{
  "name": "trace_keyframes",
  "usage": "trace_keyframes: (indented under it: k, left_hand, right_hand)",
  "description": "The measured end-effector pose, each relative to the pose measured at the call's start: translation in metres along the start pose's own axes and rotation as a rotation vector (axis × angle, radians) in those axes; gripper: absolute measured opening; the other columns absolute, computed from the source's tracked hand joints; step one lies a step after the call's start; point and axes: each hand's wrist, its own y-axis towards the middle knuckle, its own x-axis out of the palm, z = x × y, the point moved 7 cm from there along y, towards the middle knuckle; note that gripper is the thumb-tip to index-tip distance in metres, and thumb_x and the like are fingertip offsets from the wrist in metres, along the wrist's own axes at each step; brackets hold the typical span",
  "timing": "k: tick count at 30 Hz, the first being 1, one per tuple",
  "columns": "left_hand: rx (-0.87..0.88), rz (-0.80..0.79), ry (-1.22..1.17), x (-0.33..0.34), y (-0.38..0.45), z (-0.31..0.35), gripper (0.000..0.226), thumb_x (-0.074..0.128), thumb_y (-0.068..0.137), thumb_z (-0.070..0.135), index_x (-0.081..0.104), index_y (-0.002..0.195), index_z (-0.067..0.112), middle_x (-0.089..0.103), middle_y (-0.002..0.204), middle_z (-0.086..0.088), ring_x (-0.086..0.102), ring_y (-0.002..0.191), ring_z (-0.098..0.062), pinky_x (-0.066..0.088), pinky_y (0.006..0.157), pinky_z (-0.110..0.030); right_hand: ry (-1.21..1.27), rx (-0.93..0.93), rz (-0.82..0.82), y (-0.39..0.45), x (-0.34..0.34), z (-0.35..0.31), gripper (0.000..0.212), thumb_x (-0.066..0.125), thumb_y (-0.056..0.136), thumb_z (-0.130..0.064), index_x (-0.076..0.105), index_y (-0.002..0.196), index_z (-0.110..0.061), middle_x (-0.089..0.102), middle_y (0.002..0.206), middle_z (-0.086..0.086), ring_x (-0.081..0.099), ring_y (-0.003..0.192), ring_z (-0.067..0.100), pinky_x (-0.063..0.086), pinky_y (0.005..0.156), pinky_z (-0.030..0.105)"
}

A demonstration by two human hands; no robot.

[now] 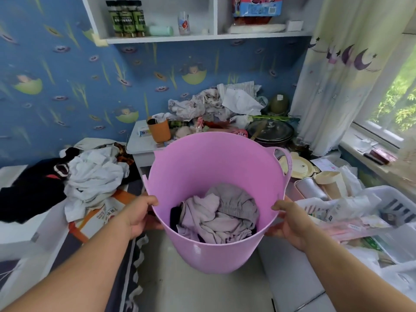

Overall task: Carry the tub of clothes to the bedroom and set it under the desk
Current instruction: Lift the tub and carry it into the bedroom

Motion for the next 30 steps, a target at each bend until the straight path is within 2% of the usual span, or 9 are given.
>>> trace_keyframes:
  k: [3,5,8,14,17,20,22,26,30]
  left_hand:
    - [-0.020,-0.006,-0.013,-0.007,0.013,-0.010,0.036,0.053,0.086,0.004,0.061,0.122,0.007,0.076,0.079,-0.013,0.076,0.061,-0.028,0.063,0.070,-0.056]
    - [-0.040,-0.018,-0.014,-0.011,0.023,-0.020,0.036,0.053,0.086,0.005,0.062,0.121,0.007,0.078,0.072,-0.009,0.077,0.063,-0.027,0.065,0.063,-0.049]
    - [-0.072,-0.036,-0.027,-0.016,0.036,-0.034,0.041,0.055,0.081,0.007,0.063,0.121,0.009,0.078,0.077,-0.012,0.077,0.065,-0.027,0.061,0.055,-0.040]
    - [-0.105,-0.062,-0.040,-0.032,0.078,-0.057,0.063,0.061,0.063,0.014,0.064,0.126,0.021,0.080,0.099,-0.016,0.076,0.088,-0.036,0.063,0.071,-0.052]
    - [-0.125,-0.058,-0.042,-0.038,0.100,-0.065,0.061,0.060,0.065,0.012,0.065,0.124,0.027,0.081,0.101,-0.016,0.075,0.093,-0.038,0.064,0.073,-0.058]
    - [-0.140,-0.050,-0.035,-0.041,0.118,-0.072,0.052,0.057,0.080,0.005,0.062,0.127,0.028,0.074,0.113,-0.023,0.070,0.099,-0.041,0.063,0.063,-0.045]
    - [-0.154,-0.051,-0.027,-0.043,0.133,-0.080,0.052,0.053,0.087,-0.001,0.060,0.130,0.027,0.071,0.116,-0.024,0.070,0.096,-0.039,0.061,0.058,-0.042]
    - [-0.189,-0.044,-0.016,-0.049,0.163,-0.098,0.056,0.051,0.087,-0.004,0.062,0.134,0.024,0.074,0.106,-0.023,0.074,0.076,-0.031,0.060,0.056,-0.040]
    - [-0.221,-0.068,-0.012,-0.054,0.194,-0.117,0.058,0.051,0.086,-0.004,0.061,0.138,0.020,0.073,0.108,-0.026,0.073,0.083,-0.037,0.061,0.059,-0.043]
  right_hand:
    - [0.011,0.011,-0.010,0.011,0.003,0.012,0.064,0.073,0.046,-0.018,0.074,0.108,-0.036,0.061,0.115,0.025,0.074,0.066,0.044,0.060,0.067,0.055]
    - [0.008,0.016,-0.025,0.019,0.008,0.019,0.064,0.070,0.053,-0.015,0.072,0.112,-0.037,0.061,0.118,0.025,0.074,0.068,0.043,0.061,0.069,0.058]
    - [0.000,0.014,-0.047,0.027,0.017,0.030,0.068,0.063,0.062,-0.010,0.067,0.124,-0.037,0.061,0.125,0.026,0.073,0.073,0.044,0.061,0.073,0.063]
    - [-0.040,0.008,-0.035,0.057,0.037,0.059,0.071,0.055,0.071,-0.004,0.062,0.130,-0.042,0.075,0.118,0.019,0.076,0.090,0.044,0.061,0.073,0.058]
    - [-0.070,0.012,-0.027,0.075,0.044,0.070,0.075,0.056,0.068,-0.007,0.059,0.136,-0.041,0.075,0.121,0.017,0.073,0.100,0.047,0.061,0.074,0.059]
    - [-0.093,0.021,-0.027,0.090,0.047,0.083,0.072,0.053,0.074,-0.010,0.058,0.137,-0.043,0.074,0.126,0.014,0.073,0.104,0.045,0.062,0.073,0.056]
    - [-0.112,0.036,-0.011,0.100,0.047,0.092,0.068,0.050,0.079,-0.009,0.058,0.136,-0.044,0.075,0.126,0.012,0.074,0.103,0.042,0.062,0.071,0.053]
    - [-0.154,0.067,0.021,0.120,0.048,0.107,0.071,0.056,0.069,-0.017,0.060,0.131,-0.051,0.077,0.121,0.008,0.076,0.100,0.037,0.063,0.067,0.048]
    - [-0.181,0.075,0.038,0.141,0.049,0.123,0.072,0.057,0.068,-0.018,0.060,0.129,-0.055,0.078,0.120,0.005,0.077,0.099,0.034,0.063,0.065,0.043]
